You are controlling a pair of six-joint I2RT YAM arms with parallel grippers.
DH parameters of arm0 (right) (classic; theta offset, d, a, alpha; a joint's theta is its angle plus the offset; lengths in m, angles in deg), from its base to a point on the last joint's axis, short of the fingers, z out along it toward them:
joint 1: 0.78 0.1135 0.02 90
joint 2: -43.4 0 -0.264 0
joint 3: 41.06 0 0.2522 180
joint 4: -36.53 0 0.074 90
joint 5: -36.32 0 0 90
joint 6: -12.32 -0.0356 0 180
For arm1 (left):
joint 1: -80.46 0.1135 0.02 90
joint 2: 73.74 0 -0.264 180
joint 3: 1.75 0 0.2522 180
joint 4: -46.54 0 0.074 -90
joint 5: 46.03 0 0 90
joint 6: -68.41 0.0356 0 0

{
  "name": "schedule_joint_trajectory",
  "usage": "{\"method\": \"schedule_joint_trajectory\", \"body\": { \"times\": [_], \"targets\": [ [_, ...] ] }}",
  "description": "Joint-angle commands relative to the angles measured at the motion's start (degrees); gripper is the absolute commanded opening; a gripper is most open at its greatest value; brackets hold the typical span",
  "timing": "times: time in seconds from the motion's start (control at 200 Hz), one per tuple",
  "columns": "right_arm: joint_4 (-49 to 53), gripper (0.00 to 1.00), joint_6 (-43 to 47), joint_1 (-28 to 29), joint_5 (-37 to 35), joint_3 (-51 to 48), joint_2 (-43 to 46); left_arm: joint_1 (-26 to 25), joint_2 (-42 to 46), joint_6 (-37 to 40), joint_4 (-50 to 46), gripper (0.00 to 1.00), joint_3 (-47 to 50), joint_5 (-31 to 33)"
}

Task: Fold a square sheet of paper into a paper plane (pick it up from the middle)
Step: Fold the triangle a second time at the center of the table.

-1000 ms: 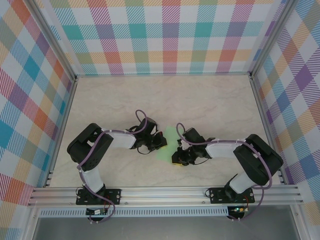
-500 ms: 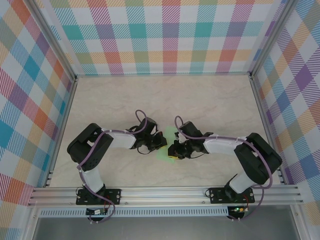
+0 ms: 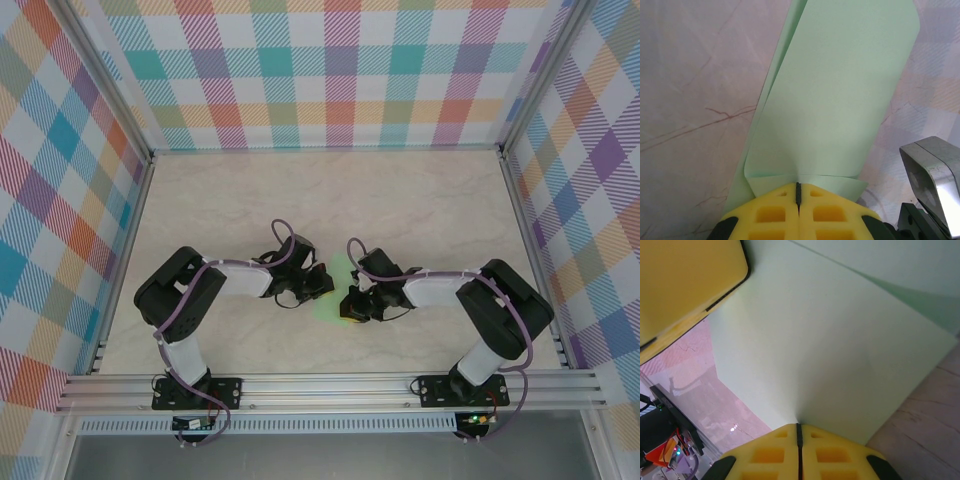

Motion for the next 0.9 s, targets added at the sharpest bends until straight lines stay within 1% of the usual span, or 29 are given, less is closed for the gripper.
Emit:
{"method": "schedule_joint_trajectory", "body": {
  "times": [0.0,0.145,0.245,0.485,0.62,0.895],
  "targets": [
    [6.26,0.08,1.69,0.52,-2.76,-1.98,-1.87,-0.42,3.7,1.5,-4.54,0.06,-1.49,2.02],
    [6.89,0.07,1.77,0.51,-3.09,-1.11,-2.32,-1.0,6.53,1.07,-5.59,0.06,-1.44,1.75],
    [7.34,0.08,1.94,0.51,-3.39,-0.81,-1.89,-1.55,8.0,-0.7,-2.34,0.05,1.1,0.8],
    [7.07,0.08,1.78,0.56,-3.49,-1.06,-2.23,-4.39,4.52,-1.93,-0.07,0.03,1.24,-0.97],
    [6.79,0.08,1.69,0.51,-3.42,-1.46,-2.32,-5.5,2.28,-2.48,0.41,0.02,1.28,0.42],
    [6.72,0.08,1.93,0.51,-3.51,-1.95,-3.24,-5.36,-0.01,-1.52,-0.67,0.0,2.69,5.41]
  ]
}}
